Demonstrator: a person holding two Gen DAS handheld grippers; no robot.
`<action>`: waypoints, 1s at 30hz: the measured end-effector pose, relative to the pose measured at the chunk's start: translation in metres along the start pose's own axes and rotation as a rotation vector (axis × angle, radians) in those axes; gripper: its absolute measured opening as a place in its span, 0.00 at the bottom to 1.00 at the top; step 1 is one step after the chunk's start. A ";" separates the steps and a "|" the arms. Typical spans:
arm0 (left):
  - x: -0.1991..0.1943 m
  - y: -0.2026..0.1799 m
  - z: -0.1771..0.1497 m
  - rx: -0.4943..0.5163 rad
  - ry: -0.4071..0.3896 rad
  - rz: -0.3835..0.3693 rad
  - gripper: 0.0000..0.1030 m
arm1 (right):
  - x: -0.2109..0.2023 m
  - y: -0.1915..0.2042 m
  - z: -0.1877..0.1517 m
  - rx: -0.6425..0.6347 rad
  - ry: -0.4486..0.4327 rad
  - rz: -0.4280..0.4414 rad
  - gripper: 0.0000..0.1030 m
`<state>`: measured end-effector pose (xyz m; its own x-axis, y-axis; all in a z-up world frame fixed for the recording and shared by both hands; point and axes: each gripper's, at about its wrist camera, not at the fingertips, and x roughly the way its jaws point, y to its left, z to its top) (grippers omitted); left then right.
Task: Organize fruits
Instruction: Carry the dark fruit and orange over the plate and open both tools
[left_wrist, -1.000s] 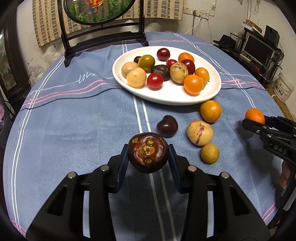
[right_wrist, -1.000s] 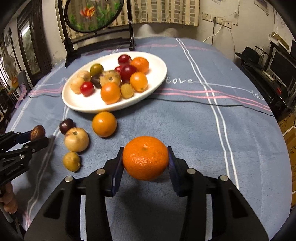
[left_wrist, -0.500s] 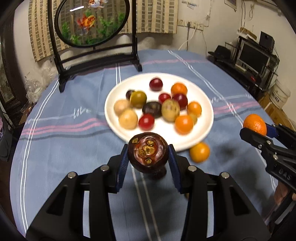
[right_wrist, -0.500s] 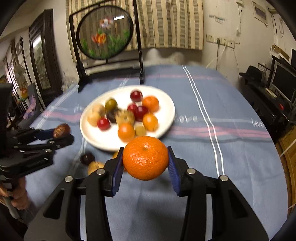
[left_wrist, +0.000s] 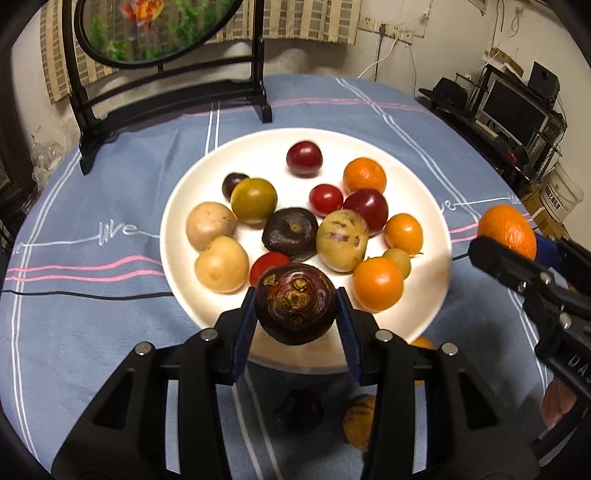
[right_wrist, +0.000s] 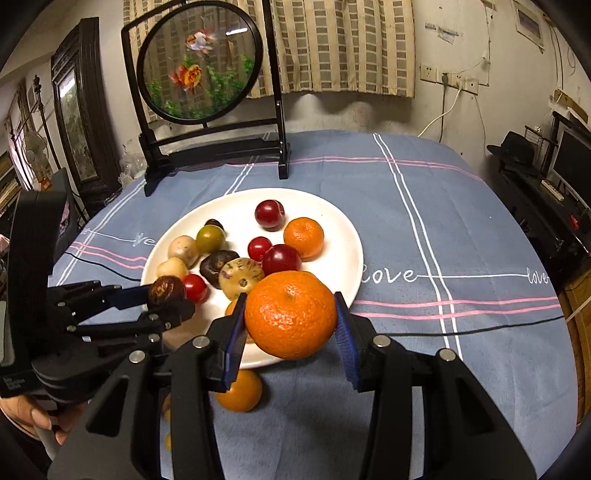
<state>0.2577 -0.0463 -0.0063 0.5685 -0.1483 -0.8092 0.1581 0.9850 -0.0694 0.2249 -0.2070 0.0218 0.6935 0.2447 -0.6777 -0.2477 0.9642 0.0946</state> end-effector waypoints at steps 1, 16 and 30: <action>0.003 0.001 -0.001 -0.004 0.006 -0.001 0.41 | 0.004 -0.001 0.001 0.002 0.007 0.001 0.43; -0.011 0.022 0.007 -0.054 -0.097 0.034 0.73 | 0.053 0.019 0.036 -0.021 0.045 0.040 0.43; -0.025 0.058 0.010 -0.122 -0.096 0.070 0.75 | 0.117 0.039 0.064 0.053 0.116 0.045 0.49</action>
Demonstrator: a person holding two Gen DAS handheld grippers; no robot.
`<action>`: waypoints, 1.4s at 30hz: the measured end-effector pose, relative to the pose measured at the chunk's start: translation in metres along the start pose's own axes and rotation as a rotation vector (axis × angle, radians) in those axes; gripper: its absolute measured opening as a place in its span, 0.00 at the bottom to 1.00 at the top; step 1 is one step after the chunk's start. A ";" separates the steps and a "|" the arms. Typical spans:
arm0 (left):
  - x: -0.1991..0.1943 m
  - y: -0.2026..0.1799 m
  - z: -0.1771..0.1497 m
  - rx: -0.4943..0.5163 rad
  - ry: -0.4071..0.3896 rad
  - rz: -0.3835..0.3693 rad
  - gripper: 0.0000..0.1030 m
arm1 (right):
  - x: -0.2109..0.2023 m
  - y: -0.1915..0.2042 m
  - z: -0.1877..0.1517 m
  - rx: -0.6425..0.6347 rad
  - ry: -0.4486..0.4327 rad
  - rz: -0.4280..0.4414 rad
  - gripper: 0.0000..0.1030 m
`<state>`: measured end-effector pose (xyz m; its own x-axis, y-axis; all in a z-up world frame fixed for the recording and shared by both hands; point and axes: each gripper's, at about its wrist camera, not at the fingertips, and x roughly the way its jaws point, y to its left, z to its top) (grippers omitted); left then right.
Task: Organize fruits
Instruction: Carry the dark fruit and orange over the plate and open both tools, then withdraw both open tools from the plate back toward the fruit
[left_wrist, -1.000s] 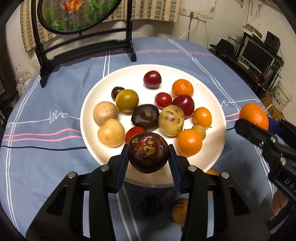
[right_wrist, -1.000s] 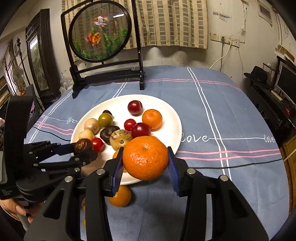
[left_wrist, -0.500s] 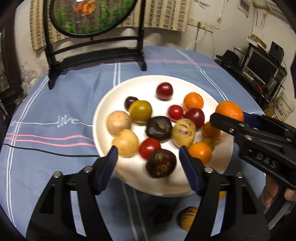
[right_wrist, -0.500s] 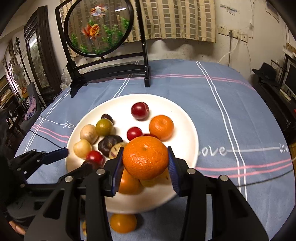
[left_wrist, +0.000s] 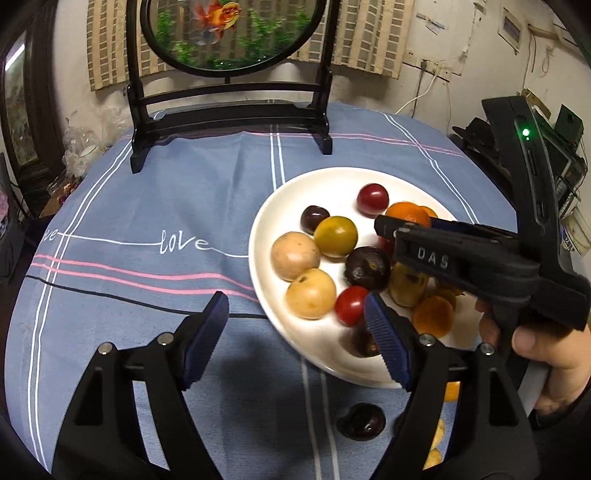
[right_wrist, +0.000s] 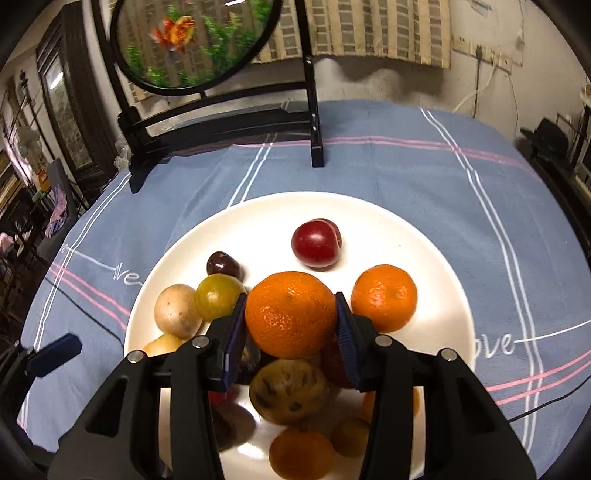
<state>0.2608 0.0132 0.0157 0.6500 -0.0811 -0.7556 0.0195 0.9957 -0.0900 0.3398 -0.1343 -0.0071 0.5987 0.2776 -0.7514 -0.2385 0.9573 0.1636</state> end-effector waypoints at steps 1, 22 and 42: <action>0.000 0.000 0.000 0.001 0.003 0.000 0.76 | -0.003 -0.002 0.000 0.012 -0.008 0.015 0.52; -0.004 -0.010 -0.015 0.042 0.023 -0.001 0.79 | -0.115 -0.053 -0.116 0.089 -0.060 -0.025 0.63; -0.014 -0.020 -0.092 0.141 0.130 0.042 0.79 | -0.150 -0.065 -0.186 0.137 -0.060 0.005 0.65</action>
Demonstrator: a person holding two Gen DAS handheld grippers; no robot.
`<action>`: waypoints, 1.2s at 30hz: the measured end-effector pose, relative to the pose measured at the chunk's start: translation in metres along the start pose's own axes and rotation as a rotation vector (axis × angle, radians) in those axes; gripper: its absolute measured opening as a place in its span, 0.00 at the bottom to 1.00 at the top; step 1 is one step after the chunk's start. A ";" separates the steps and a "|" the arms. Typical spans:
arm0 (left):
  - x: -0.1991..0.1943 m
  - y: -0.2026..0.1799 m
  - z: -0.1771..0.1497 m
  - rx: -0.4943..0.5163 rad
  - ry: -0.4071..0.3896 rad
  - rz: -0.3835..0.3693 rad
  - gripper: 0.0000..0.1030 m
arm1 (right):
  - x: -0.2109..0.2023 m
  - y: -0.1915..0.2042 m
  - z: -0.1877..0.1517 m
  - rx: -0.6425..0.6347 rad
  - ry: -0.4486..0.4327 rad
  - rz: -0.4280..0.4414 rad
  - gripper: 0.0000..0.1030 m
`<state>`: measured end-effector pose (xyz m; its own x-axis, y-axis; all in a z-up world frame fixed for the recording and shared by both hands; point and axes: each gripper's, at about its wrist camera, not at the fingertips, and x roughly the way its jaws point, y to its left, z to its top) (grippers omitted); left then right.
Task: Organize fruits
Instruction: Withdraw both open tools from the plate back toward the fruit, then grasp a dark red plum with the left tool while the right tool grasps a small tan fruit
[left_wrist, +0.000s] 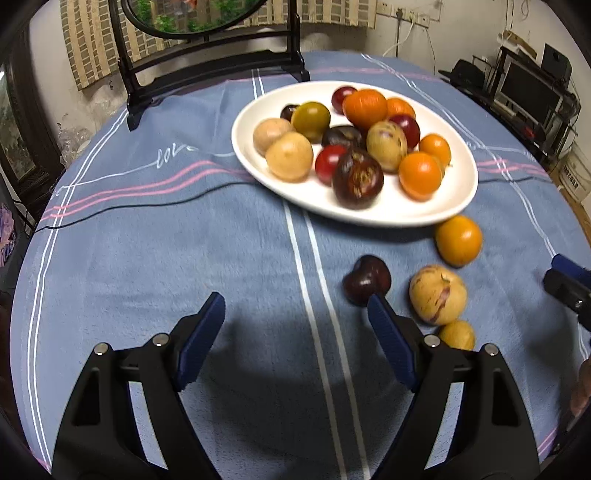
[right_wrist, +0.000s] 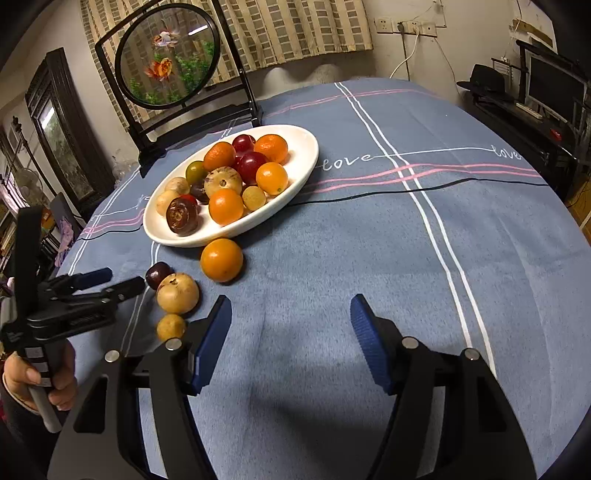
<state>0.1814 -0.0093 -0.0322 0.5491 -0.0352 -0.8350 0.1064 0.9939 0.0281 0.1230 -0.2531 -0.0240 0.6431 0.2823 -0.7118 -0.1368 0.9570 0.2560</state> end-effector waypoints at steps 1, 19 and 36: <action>0.002 -0.002 0.000 0.005 0.004 0.002 0.79 | 0.000 0.000 -0.001 -0.003 0.000 0.002 0.65; 0.020 -0.034 0.010 0.104 0.020 -0.096 0.34 | 0.001 0.003 -0.009 -0.019 0.026 0.035 0.65; -0.003 -0.002 0.008 0.020 -0.036 -0.070 0.29 | 0.016 0.063 -0.018 -0.227 0.094 0.056 0.65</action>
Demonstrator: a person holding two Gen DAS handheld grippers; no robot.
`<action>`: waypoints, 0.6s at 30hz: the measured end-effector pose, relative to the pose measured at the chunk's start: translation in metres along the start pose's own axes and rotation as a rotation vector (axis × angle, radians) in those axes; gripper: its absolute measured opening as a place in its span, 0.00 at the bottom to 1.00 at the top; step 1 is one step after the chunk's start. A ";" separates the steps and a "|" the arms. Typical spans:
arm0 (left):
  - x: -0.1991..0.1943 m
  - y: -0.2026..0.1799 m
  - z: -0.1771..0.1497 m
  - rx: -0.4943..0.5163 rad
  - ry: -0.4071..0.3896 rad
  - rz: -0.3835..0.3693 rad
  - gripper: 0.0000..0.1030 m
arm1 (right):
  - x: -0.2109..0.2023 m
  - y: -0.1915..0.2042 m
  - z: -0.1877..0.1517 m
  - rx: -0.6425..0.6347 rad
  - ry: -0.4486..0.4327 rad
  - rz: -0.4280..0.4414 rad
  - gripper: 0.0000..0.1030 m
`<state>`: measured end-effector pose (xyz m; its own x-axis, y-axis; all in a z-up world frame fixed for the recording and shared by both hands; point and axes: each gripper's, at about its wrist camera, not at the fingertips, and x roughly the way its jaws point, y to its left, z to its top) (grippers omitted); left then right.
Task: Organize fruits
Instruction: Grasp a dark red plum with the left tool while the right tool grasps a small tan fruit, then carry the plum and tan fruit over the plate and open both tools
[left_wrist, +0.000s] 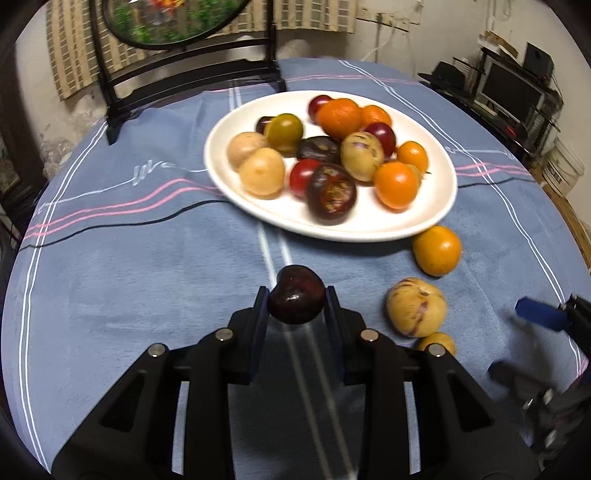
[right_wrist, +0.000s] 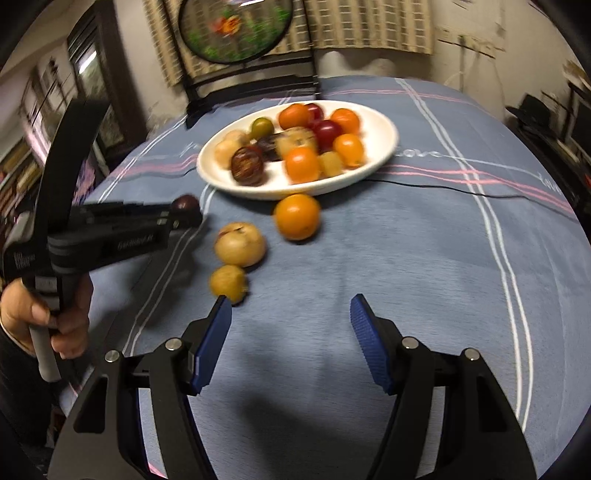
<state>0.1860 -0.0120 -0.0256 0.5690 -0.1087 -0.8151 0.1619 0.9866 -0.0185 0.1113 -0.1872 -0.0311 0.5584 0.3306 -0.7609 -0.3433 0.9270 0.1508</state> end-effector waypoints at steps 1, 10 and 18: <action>0.000 0.002 0.000 -0.006 -0.001 0.003 0.29 | 0.003 0.005 0.001 -0.012 0.006 0.002 0.65; -0.007 0.019 -0.002 -0.047 -0.012 0.006 0.29 | 0.039 0.041 0.014 -0.089 0.068 -0.033 0.51; -0.008 0.020 -0.003 -0.054 -0.016 -0.001 0.30 | 0.048 0.036 0.017 -0.050 0.073 -0.036 0.26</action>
<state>0.1820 0.0092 -0.0209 0.5819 -0.1110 -0.8057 0.1190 0.9916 -0.0508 0.1388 -0.1348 -0.0513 0.5154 0.2820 -0.8092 -0.3624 0.9274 0.0924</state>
